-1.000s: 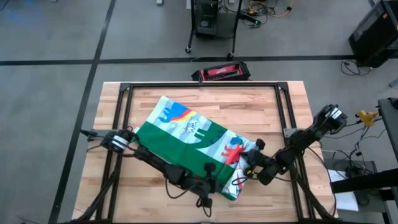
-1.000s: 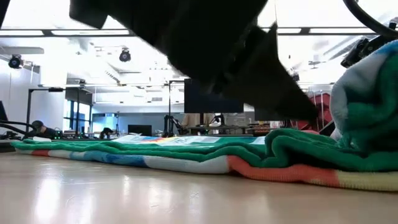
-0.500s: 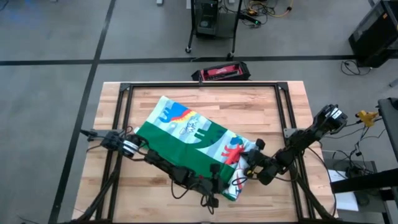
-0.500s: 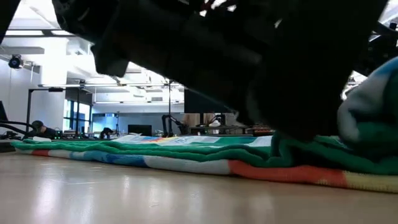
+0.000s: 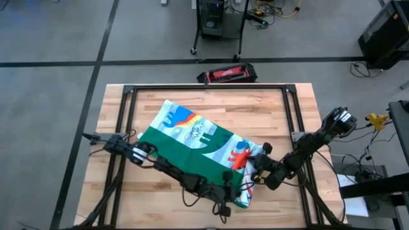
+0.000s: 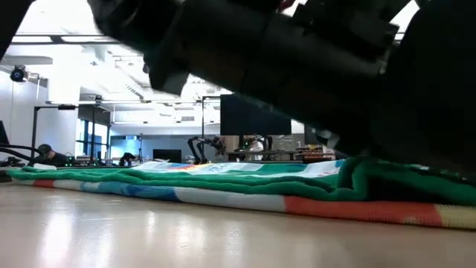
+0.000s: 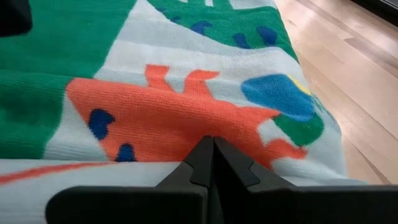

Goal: Roll towel
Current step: Roll the green towel

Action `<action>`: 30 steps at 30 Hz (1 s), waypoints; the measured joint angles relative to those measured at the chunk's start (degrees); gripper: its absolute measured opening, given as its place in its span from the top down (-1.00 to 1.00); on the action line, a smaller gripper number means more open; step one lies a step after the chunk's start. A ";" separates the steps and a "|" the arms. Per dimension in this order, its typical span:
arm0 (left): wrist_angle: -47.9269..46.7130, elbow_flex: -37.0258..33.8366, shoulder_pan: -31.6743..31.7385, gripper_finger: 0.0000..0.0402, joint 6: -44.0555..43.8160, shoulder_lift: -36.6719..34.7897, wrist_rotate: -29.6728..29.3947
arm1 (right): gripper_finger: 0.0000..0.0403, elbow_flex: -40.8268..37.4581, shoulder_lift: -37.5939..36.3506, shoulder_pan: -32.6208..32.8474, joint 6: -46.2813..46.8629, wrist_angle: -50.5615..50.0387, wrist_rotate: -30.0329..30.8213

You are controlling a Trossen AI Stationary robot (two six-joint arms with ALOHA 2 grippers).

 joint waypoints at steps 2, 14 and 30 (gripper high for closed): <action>-4.12 1.22 -0.27 1.00 0.00 -0.79 -0.78 | 1.00 0.00 0.00 0.00 0.02 0.00 0.00; -10.10 1.72 -1.38 1.00 -7.47 -2.02 -2.25 | 1.00 -0.04 0.00 -0.02 0.04 0.02 -0.02; -7.43 1.63 -3.10 1.00 -9.77 -1.70 -1.61 | 1.00 -0.09 -0.02 -0.02 0.48 0.00 -0.11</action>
